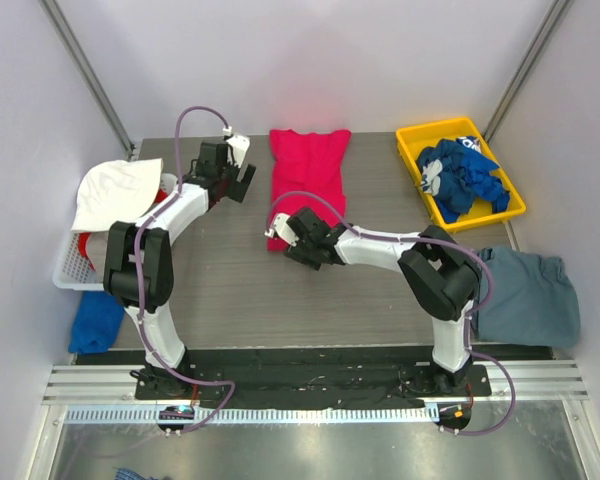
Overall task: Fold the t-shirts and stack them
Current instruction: Fold the tshirt
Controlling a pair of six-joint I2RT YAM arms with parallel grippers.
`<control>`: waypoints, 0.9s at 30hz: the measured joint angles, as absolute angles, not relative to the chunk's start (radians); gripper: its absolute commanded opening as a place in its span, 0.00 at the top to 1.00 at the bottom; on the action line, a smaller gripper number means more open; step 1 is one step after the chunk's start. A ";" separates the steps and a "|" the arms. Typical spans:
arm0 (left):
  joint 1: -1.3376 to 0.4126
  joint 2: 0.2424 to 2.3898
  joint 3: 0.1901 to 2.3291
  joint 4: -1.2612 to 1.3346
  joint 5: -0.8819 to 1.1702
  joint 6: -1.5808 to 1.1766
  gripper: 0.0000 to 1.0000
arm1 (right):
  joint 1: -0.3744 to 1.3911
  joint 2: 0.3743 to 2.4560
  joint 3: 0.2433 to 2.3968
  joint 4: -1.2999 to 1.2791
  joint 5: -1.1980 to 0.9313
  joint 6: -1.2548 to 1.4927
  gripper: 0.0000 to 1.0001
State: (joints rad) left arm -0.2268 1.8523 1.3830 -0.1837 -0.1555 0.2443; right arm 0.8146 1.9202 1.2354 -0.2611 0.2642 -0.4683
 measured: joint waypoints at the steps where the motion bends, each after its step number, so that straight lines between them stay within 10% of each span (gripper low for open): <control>1: -0.227 1.852 1.383 -0.184 -0.155 0.245 0.00 | 0.812 1.927 1.236 -0.257 0.263 -0.469 0.33; 18: -0.227 1.888 1.383 -0.182 -0.155 0.248 0.00 | 0.726 1.978 1.293 -0.216 0.195 -0.495 0.41; 27: -0.227 1.888 1.383 -0.180 -0.156 0.261 0.00 | 0.722 1.986 1.304 -0.261 0.062 -0.492 0.92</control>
State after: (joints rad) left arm -0.2268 1.8877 1.3830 -0.1802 -0.1562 0.2611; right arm 0.7219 1.9858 1.3045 -0.2611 0.0616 -0.4923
